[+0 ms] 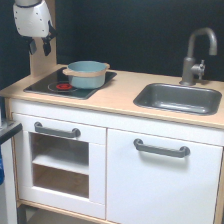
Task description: Place the pot in the sink
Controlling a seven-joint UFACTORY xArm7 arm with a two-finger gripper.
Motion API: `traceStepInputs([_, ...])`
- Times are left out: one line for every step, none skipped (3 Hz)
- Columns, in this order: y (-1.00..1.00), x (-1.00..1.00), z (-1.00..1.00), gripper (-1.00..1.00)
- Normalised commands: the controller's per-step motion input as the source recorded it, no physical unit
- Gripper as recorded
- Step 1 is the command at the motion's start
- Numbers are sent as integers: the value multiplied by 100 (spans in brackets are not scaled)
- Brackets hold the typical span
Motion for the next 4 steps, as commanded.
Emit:
traceStepInputs([22, 10, -5, 100])
traceStepInputs([25, 16, -4, 100])
traceStepInputs([29, 24, -2, 100])
traceStepInputs([42, 45, 2, 100])
